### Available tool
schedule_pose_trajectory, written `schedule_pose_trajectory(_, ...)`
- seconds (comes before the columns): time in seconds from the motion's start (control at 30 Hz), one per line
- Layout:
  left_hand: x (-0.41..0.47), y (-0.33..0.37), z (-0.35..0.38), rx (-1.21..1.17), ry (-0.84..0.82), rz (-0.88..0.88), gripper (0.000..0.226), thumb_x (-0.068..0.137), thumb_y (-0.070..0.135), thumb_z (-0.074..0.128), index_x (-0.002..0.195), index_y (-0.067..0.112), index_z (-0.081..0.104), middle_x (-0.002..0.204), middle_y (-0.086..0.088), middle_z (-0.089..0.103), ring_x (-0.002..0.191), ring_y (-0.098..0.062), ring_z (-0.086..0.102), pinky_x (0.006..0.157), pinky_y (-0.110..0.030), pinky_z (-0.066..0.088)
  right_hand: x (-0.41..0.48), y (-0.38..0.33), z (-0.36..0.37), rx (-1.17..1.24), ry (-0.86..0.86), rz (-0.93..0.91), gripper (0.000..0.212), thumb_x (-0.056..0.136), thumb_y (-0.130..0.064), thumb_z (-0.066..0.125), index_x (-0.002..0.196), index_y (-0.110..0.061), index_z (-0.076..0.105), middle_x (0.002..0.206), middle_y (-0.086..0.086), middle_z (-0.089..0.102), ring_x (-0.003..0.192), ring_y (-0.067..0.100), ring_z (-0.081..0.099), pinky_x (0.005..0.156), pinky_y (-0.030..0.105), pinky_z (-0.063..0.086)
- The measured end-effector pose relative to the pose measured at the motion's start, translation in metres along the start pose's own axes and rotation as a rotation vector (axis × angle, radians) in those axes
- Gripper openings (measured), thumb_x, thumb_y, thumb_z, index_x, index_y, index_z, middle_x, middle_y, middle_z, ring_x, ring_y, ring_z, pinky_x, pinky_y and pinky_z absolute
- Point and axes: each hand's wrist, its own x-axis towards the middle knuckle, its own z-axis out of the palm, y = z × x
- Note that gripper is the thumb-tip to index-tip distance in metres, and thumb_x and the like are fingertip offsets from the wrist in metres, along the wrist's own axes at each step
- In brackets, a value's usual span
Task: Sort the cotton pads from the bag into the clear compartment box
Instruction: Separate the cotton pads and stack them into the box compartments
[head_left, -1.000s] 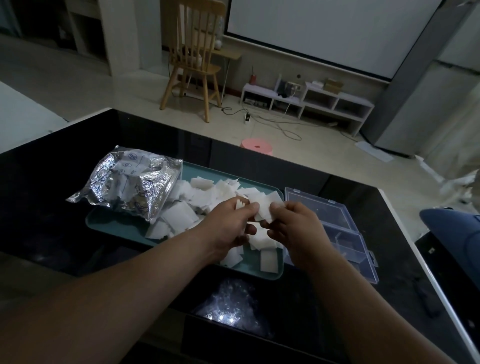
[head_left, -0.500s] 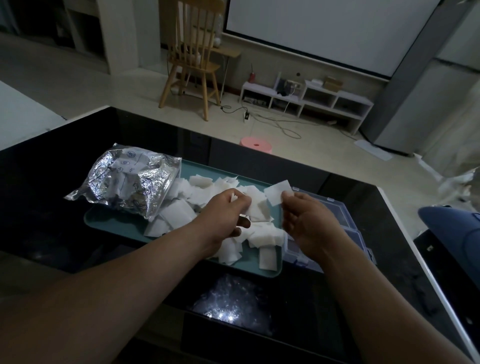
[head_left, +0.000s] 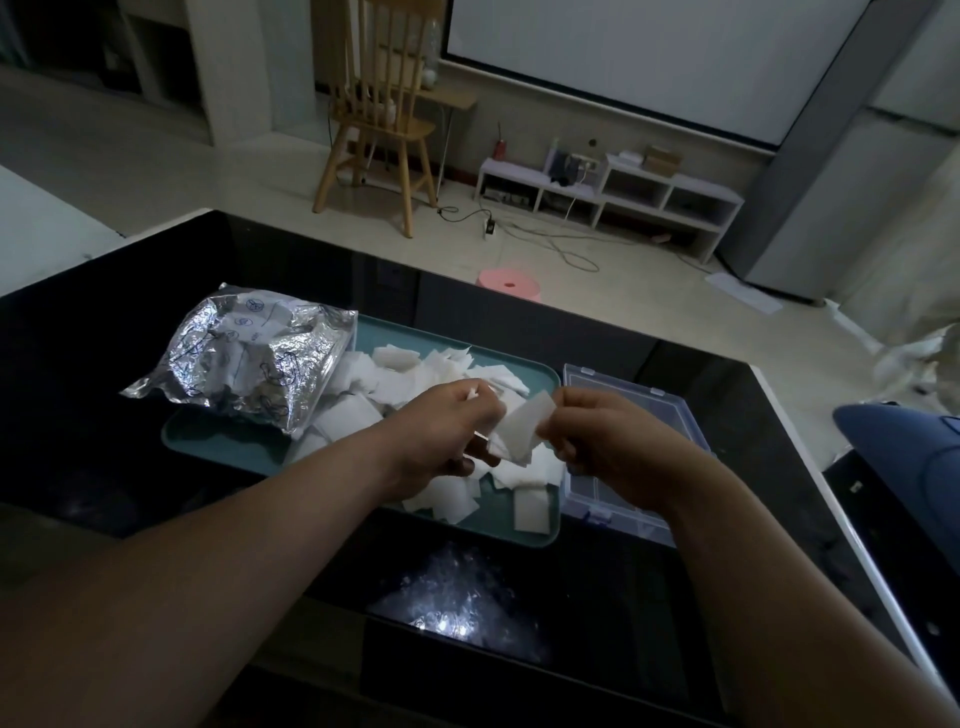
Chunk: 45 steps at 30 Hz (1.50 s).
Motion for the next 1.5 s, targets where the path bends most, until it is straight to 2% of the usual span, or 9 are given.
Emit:
schedule_pose_trajectory(0.13,-0.002,0.0,0.004,0.057,-0.08,-0.008,0.015,0.1,0.019,0.052,0.086,0.024,0.054,0.071,0.001,0.06,0.056,-0.009,0.053,0.051,-0.024,0.036,0.003,0.002,0.007,-0.129,0.061,-0.002,0.012,0.087,-0.005,0.074,0.093,-0.009,0.064,0.091,0.014,0.061,0.076,0.019,0.052,0.067,0.032,0.04)
schedule_pose_trajectory(0.33,-0.002,0.002,0.003,-0.025,-0.094,-0.042,0.012,0.103,0.021,0.05,0.092,0.023,0.055,0.078,-0.002,0.06,0.061,-0.011,0.051,0.049,-0.023,0.035,0.003,0.004,0.014,-0.04,0.057,-0.051,0.026,0.092,-0.002,0.071,0.115,-0.011,0.062,0.112,0.018,0.071,0.088,0.022,0.066,0.072,0.032,0.05)
schedule_pose_trajectory(0.53,-0.006,0.003,0.004,-0.422,-0.251,-0.191,0.052,0.107,0.051,0.04,0.13,0.01,0.062,0.116,-0.021,0.071,0.103,-0.036,0.071,0.071,-0.03,0.051,0.004,0.006,0.016,0.037,0.141,-0.14,0.013,0.095,-0.01,0.07,0.105,-0.002,0.067,0.1,0.017,0.074,0.086,0.026,0.062,0.082,0.042,0.048)
schedule_pose_trajectory(0.73,-0.007,0.006,0.004,-0.504,-0.241,-0.183,0.043,0.107,0.041,0.044,0.127,0.01,0.065,0.096,-0.01,0.071,0.08,-0.02,0.068,0.066,-0.024,0.051,0.005,0.008,0.023,-0.025,0.238,-0.227,0.011,0.099,-0.018,0.068,0.108,-0.011,0.07,0.097,0.01,0.077,0.082,0.016,0.07,0.083,0.037,0.055)
schedule_pose_trajectory(0.9,-0.006,0.008,0.001,-0.55,-0.208,-0.196,0.039,0.106,0.038,0.048,0.124,0.006,0.061,0.086,-0.011,0.064,0.073,-0.02,0.066,0.061,-0.024,0.055,0.006,0.006,0.019,0.026,0.227,-0.195,0.012,0.104,-0.017,0.06,0.107,-0.011,0.069,0.111,0.009,0.074,0.11,0.029,0.068,0.087,0.036,0.055)
schedule_pose_trajectory(1.1,-0.005,0.003,0.002,-0.478,-0.26,-0.207,0.045,0.104,0.044,0.053,0.131,0.009,0.06,0.097,-0.014,0.066,0.076,-0.021,0.067,0.062,-0.025,0.059,0.002,0.007,0.013,-0.049,0.041,-0.159,0.024,0.105,-0.015,0.057,0.115,0.006,0.063,0.111,0.027,0.069,0.104,0.043,0.065,0.106,0.055,0.049)
schedule_pose_trajectory(1.23,-0.002,0.0,0.005,-0.41,-0.324,-0.194,0.045,0.101,0.054,0.054,0.12,0.016,0.067,0.088,-0.007,0.06,0.074,-0.017,0.061,0.058,-0.023,0.054,0.001,0.009,0.022,-0.08,0.062,-0.208,0.018,0.099,-0.015,0.068,0.111,-0.001,0.067,0.092,0.013,0.073,0.084,0.02,0.069,0.096,0.048,0.054)
schedule_pose_trajectory(1.33,-0.001,-0.001,0.006,-0.456,-0.321,-0.206,0.038,0.1,0.053,0.056,0.104,0.021,0.077,0.083,-0.004,0.054,0.073,-0.016,0.058,0.067,-0.029,0.057,0.004,0.009,0.03,-0.263,0.263,-0.289,0.018,0.094,-0.027,0.075,0.108,-0.02,0.065,0.106,-0.002,0.073,0.1,0.009,0.07,0.097,0.041,0.057)
schedule_pose_trajectory(1.5,0.01,-0.006,0.005,-0.508,-0.238,-0.164,0.058,0.098,0.054,0.059,0.134,0.008,0.062,0.102,-0.009,0.062,0.094,-0.019,0.059,0.092,-0.035,0.054,-0.013,0.002,0.029,-0.413,0.062,-0.309,0.031,0.086,-0.039,0.081,0.1,-0.02,0.061,0.111,-0.013,0.07,0.097,-0.007,0.064,0.082,0.018,0.05)
